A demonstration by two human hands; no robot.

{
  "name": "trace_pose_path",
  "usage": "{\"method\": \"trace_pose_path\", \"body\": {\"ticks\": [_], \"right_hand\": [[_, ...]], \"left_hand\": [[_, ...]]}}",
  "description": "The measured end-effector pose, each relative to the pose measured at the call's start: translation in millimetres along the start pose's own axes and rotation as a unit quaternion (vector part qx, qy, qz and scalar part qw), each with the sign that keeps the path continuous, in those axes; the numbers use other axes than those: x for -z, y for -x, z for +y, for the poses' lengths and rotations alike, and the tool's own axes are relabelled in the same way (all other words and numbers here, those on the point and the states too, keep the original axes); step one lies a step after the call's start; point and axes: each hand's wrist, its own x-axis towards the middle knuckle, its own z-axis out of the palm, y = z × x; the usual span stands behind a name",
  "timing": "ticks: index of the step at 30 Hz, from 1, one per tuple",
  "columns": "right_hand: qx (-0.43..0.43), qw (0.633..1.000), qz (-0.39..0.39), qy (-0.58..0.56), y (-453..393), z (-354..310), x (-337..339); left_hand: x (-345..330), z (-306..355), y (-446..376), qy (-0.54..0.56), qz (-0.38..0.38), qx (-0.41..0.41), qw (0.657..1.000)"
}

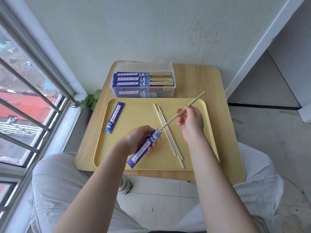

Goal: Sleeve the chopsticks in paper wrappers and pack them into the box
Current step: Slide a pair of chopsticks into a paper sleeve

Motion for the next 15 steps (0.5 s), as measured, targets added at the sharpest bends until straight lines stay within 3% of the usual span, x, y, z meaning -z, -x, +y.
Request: {"method": "trace_pose_path", "body": {"ticks": [5,9,15], "right_hand": [[0.042,0.997,0.058,0.016,-3.7,5.0,1.6],[0.064,0.994,0.075,0.048,-2.8,6.2,3.0],[0.075,0.985,0.021,0.157,3.3,8.6,-0.4]], "left_hand": [[0.7,3.2,4.0,-0.074,-0.006,-0.001,0.997],[-0.4,-1.0,4.6,-0.065,0.005,-0.007,0.998],[-2.7,-1.4,5.4,-0.041,0.017,-0.009,0.999]]}}
